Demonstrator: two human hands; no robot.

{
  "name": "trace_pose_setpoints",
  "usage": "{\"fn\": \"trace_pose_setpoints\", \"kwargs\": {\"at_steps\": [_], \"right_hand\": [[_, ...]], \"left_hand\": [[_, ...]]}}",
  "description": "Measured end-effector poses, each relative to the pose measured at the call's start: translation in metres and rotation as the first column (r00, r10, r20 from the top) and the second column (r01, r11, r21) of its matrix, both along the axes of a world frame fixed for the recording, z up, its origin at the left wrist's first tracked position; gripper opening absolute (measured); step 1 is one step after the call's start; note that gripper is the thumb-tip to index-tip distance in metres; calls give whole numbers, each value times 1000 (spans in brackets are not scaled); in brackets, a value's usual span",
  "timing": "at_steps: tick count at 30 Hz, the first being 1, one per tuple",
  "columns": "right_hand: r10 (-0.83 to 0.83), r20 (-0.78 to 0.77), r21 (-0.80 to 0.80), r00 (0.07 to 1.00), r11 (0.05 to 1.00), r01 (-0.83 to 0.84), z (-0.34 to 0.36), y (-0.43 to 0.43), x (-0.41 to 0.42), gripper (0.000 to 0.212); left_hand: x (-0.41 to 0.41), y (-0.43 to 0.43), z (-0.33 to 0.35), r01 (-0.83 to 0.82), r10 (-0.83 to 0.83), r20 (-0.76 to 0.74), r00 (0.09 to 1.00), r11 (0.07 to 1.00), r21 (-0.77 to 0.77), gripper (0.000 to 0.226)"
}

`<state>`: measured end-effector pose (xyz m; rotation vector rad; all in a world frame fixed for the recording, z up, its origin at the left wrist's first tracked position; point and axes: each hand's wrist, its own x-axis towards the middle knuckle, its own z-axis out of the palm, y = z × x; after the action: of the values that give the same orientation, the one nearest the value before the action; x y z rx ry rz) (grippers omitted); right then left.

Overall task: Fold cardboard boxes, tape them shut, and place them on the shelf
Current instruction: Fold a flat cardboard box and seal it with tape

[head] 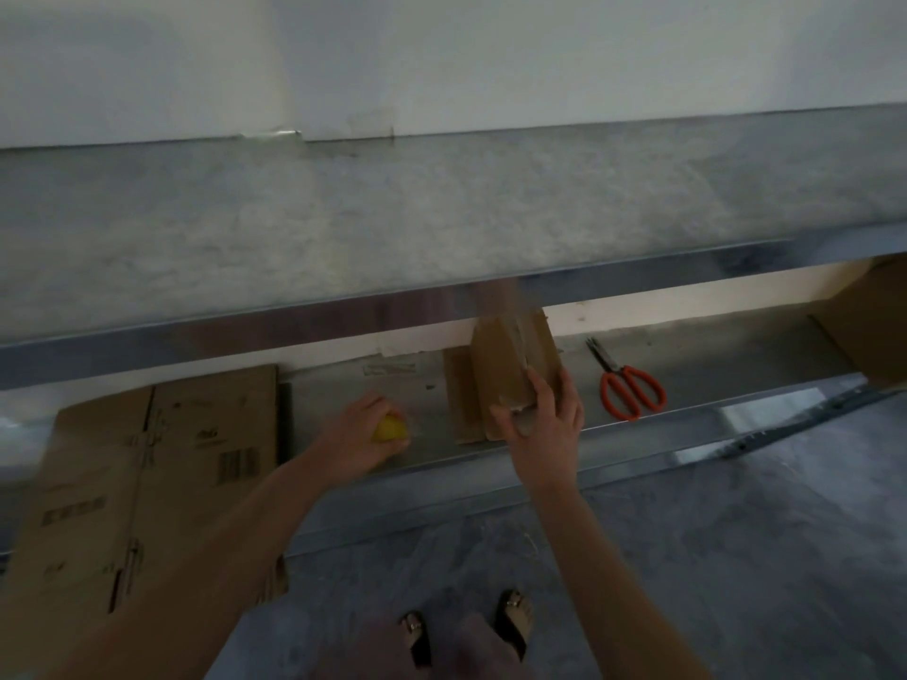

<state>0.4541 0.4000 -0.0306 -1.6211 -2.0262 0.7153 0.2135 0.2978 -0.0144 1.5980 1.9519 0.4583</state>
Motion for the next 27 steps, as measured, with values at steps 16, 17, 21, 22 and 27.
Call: {"fn": "trace_pose_setpoints", "kwargs": {"at_steps": [16,17,21,22,27], "right_hand": [[354,240,54,904,925,-376,25,-80,-39,55],[362,217,-21,906,930,-367,22,-78,-50,54],[346,143,-124,927,936,-330,15,-68,-75,29],[350,136,-119,927,934,-336,13,-67,-78,23],[354,69,-102,933,933,-346,-2,-81,-77,26]], "left_hand": [[-2,-21,5,49,-16,-115,993,954,296,30],[0,-25,2,64,-28,-127,992,954,292,32],[-1,-38,-14,108,-61,-170,984,953,283,34],[-1,-42,-18,108,-61,-177,982,957,268,34],[-6,-51,-33,-84,105,-70,992,965,247,50]]}}
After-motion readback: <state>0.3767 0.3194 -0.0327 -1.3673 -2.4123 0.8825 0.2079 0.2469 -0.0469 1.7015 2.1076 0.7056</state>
